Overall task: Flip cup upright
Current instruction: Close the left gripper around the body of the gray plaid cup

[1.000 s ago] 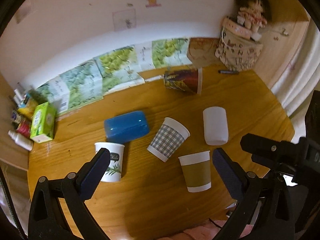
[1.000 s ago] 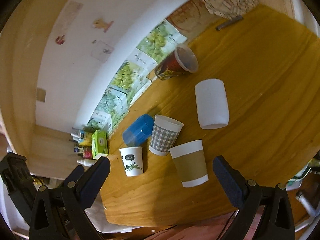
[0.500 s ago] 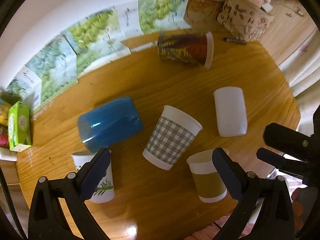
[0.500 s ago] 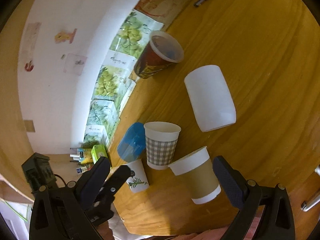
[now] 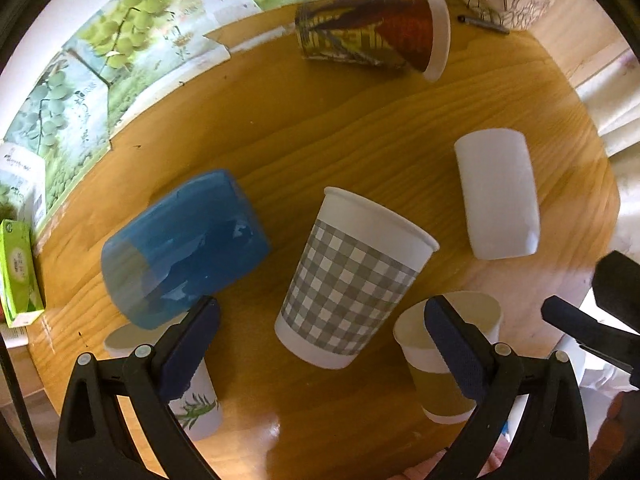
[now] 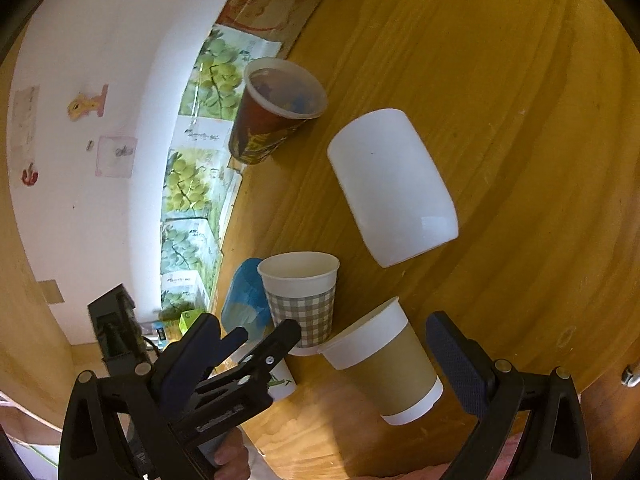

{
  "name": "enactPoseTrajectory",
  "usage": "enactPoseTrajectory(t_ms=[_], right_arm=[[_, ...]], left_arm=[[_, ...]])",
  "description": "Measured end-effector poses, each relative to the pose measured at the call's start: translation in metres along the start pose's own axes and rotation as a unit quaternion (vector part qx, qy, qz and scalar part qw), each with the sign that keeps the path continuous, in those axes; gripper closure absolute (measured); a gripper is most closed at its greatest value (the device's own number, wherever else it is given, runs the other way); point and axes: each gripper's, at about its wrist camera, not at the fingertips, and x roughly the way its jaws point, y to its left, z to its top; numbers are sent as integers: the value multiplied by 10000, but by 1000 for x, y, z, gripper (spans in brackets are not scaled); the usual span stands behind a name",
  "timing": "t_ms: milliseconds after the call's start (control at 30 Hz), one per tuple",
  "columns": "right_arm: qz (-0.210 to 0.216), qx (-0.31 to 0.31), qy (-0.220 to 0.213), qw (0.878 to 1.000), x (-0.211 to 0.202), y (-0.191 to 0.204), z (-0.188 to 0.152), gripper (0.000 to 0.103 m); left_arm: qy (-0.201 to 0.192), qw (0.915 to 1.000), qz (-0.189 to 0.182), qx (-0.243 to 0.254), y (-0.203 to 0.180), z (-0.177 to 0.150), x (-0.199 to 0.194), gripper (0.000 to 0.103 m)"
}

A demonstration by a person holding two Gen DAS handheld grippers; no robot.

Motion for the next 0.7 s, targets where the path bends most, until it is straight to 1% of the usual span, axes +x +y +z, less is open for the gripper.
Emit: enactPoseTrajectory(t_ms=[100, 300, 467, 600, 700], right_arm=[[-20, 86, -20, 10000, 0, -4, 0, 0], [-40, 218, -32, 9997, 3, -9, 2, 0], [-61, 245, -58, 9997, 3, -9, 2, 0], [-73, 278, -78, 9996, 2, -10, 2, 0], [-74, 274, -98, 9995, 0, -10, 1, 0]], left_arm=[[91, 10000, 2, 28, 1, 4, 7, 4], [350, 9993, -151, -16, 5, 11, 21, 11], [374, 9992, -106, 71, 6, 15, 25, 23], [368, 9992, -103, 113, 7, 18, 24, 25], [338, 9993, -96, 124, 4, 21, 24, 30]])
